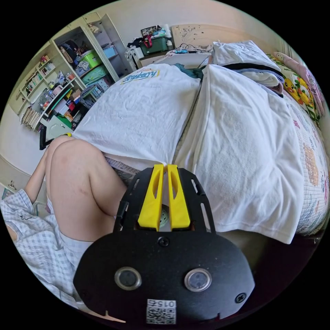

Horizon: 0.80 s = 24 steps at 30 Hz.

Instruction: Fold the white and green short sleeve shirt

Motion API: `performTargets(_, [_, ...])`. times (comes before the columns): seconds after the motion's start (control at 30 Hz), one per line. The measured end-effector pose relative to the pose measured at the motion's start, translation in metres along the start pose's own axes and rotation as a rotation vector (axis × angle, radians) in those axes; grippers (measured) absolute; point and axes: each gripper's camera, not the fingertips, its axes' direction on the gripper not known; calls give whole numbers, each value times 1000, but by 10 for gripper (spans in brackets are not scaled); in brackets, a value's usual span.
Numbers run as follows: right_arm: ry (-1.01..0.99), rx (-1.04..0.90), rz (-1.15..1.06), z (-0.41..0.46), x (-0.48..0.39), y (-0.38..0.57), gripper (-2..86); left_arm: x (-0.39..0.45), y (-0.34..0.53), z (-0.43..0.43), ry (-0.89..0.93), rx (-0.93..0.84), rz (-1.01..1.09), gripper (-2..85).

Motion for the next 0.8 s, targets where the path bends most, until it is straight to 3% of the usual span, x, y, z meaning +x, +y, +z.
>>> performTargets(0.37, [-18, -6, -17, 35, -37, -11, 35, 18, -22, -7, -21, 13, -17, 7])
performTargets(0.47, [-19, -27, -35, 37, -42, -18, 69, 16, -27, -9, -13, 2, -52, 50])
performTargets(0.67, [-62, 155, -47, -26, -31, -55, 85, 11, -64, -35, -113, -59, -58, 60])
performTargets(0.8, [0, 289, -151, -51, -45, -137, 77, 23, -136, -57, -182, 2, -14, 65])
